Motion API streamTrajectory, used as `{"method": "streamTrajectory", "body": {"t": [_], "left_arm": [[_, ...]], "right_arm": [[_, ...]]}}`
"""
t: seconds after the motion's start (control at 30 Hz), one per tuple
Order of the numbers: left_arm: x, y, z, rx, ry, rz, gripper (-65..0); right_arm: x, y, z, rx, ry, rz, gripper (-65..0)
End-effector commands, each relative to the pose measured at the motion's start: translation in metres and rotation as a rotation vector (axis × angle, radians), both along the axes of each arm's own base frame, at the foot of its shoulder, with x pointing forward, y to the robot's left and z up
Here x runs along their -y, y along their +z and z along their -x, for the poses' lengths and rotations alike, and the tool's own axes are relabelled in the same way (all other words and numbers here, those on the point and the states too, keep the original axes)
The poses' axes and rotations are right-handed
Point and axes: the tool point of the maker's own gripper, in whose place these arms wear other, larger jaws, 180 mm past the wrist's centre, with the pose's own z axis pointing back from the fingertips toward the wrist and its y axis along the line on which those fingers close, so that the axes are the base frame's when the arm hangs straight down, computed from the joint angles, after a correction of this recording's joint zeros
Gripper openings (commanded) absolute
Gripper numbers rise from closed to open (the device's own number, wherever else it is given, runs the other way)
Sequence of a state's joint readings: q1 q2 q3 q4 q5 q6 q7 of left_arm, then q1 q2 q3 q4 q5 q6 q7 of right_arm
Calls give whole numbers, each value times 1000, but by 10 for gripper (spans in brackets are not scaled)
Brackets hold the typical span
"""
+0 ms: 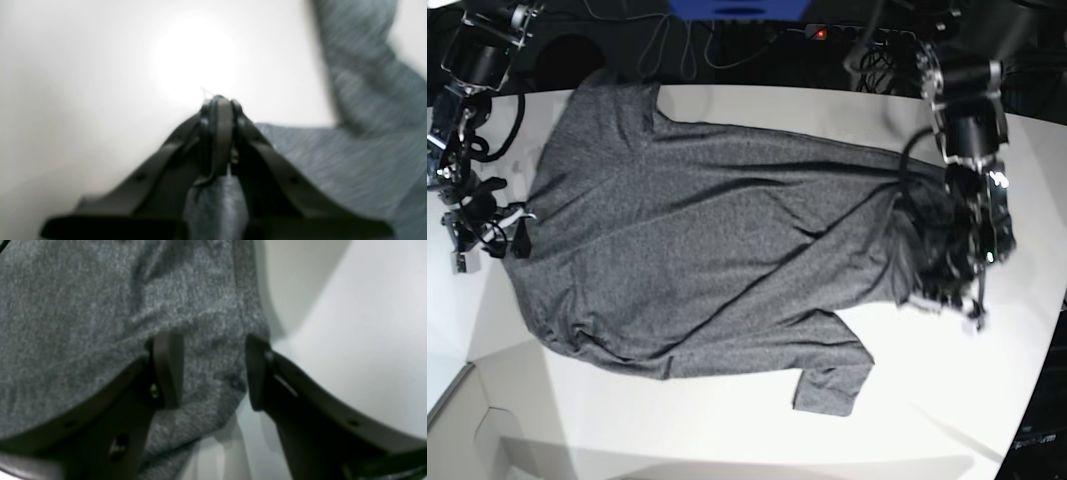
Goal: Layout the t-shirt on the table in an organized manner, then fold the t-shirt properly
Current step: 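Release the hem and move the left gripper to the shirt's shoulder edge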
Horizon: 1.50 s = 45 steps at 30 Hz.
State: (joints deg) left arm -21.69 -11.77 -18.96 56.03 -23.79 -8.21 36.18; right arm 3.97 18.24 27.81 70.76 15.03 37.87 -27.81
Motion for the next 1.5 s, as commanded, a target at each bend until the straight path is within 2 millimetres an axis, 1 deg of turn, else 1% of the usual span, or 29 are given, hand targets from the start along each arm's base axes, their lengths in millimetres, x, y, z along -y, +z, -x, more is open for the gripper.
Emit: {"method": "streamTrajectory", "body": {"t": [0.0,0.07,0.2,0.23,0.33,0.37,0.4,0.43,0.53,0.63,0.77,0.83,0.87,0.9,0.93,1.03,1.07,1.1,1.17,1.23,1.3,1.37,1.4,1.43,1.47], "left_arm": [[-15,48,-31,125,14,-27,-650],[-20,80,-52,193,25,-35,-650],[-22,137,-85,301,30,-38,-650],[-22,149,-92,320,31,-35,-650],[-22,174,-111,370,41,-23,-650],[-25,181,-117,395,57,-20,-650],[-27,184,-122,414,74,-14,-650],[-30,184,-127,429,93,-10,-650],[-39,187,-140,457,134,-38,-650],[-41,187,-150,469,149,-73,-647],[-42,188,-156,485,158,-113,-645],[-42,187,-157,488,161,-119,-641],[-42,188,-158,491,162,-118,-628],[-42,187,-158,488,163,-116,-604],[-43,186,-157,484,166,-117,-560],[-43,186,-157,483,167,-117,-398],[-42,186,-157,483,164,-114,-360],[-42,185,-157,485,166,-111,-335],[-43,184,-156,486,171,-103,-325],[-45,182,-155,482,175,-101,-325],[-48,167,-147,465,188,-77,-325],[-49,162,-141,456,194,-47,-325],[-52,153,-133,428,188,-40,-325],[-61,143,-121,395,184,-41,-325],[-64,134,-107,368,171,-36,-325]], "right_arm": [[8,20,-11,60,0,16,-351],[8,19,-10,58,0,16,-351],[8,18,-9,53,1,18,-351],[8,18,-9,54,2,19,-351],[9,19,-8,55,3,23,-351],[9,19,-8,55,4,23,-351],[9,16,-4,46,4,25,-351],[9,15,-2,41,4,26,-351],[10,19,1,48,11,41,-351],[8,23,1,58,19,53,-351],[9,28,0,70,19,61,-351],[9,22,7,48,22,62,-351],[9,21,8,42,23,62,-351],[9,21,9,37,25,67,-351],[9,22,10,36,26,72,-351],[7,27,9,46,34,80,-351],[6,26,11,43,36,84,-351],[5,28,11,49,41,89,-351],[4,34,10,61,47,98,-351],[3,37,9,71,49,102,-351],[3,39,9,76,49,104,-351],[3,39,9,76,46,104,-351],[3,38,9,75,45,103,-351],[3,38,9,73,45,102,-351],[4,37,11,71,42,102,-351]]}}
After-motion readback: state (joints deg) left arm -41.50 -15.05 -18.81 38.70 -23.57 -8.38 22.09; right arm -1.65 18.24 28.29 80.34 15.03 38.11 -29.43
